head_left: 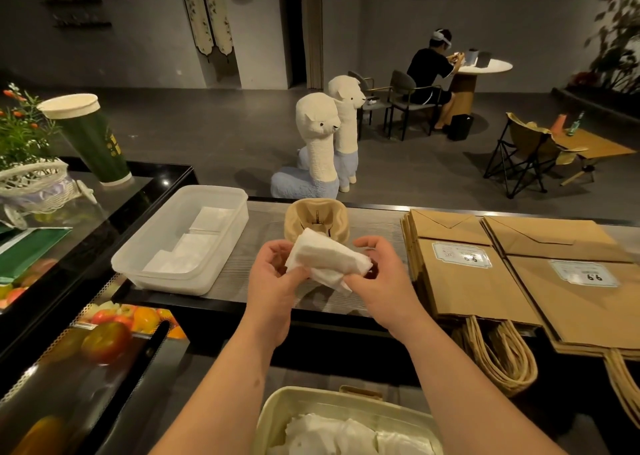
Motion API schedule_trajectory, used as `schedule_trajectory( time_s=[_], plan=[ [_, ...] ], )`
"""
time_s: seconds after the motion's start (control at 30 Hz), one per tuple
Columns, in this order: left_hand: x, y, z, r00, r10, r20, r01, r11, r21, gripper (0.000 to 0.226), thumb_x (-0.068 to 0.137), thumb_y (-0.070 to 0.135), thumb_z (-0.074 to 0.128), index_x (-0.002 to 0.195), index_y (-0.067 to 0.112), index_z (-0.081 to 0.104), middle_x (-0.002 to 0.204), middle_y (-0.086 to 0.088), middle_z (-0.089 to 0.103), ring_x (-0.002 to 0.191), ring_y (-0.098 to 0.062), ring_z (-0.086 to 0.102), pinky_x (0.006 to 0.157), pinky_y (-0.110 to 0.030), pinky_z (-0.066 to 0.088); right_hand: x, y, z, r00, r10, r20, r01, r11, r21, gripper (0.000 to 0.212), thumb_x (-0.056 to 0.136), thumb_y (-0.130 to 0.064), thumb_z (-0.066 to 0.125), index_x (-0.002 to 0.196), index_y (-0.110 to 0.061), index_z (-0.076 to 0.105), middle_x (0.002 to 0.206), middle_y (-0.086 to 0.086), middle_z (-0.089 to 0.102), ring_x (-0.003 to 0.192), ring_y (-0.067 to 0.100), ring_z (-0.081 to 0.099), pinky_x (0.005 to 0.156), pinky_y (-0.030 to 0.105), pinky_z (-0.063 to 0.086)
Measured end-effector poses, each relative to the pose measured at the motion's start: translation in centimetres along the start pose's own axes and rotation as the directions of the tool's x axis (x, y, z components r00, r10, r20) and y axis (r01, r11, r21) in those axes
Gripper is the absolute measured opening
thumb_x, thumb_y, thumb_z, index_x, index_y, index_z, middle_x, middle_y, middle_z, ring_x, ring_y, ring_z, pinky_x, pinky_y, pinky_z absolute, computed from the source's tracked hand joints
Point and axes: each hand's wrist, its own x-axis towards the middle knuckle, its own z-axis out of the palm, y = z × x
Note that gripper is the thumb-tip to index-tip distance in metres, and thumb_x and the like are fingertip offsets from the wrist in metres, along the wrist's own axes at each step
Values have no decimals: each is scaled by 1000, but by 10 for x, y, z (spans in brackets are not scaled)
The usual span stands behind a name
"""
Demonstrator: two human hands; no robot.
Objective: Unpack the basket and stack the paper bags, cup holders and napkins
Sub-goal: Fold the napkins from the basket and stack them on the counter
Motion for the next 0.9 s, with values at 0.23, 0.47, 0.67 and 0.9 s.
schedule_trajectory(
  time_s=[0.23, 0.47, 0.67, 0.9],
  plan=[
    [1, -11, -7, 983, -6, 184, -85, 872, 482, 60, 77, -11, 57, 115, 34, 55, 113, -3, 61, 96, -18, 61, 74, -20, 52, 2, 20, 7, 995, 38, 94, -14, 971, -239, 42, 84, 0, 63, 108, -33, 54, 109, -6, 58, 95, 13, 60, 77, 34, 61],
    [4, -6, 2, 984, -23, 176, -49, 917, 395, 60, 66, 5, 55, 118, 34, 55, 117, 0, 58, 100, -16, 59, 81, -26, 52, 5, 21, 17, 1000, -18, -17, 17, 997, -72, 47, 86, 4, 62, 114, -32, 50, 111, -8, 53, 101, 13, 56, 73, 22, 53],
    [5, -6, -8, 983, -37, 179, -30, 934, 357, 60, 77, -4, 57, 118, 40, 57, 113, -6, 56, 98, -21, 59, 88, -37, 54, 6, 16, 15, 1000, 12, 25, -9, 993, -115, 43, 91, 2, 59, 117, -31, 50, 112, -12, 52, 100, 7, 54, 66, 10, 48],
    [-8, 22, -32, 976, -54, 211, -21, 941, 338, 62, 76, -7, 63, 123, 34, 58, 107, -6, 60, 96, -18, 61, 88, -32, 53, 9, -22, 6, 951, 21, 307, 130, 877, -463, 41, 92, -11, 64, 122, -35, 50, 111, -16, 54, 104, 0, 52, 85, 15, 44]
  ],
)
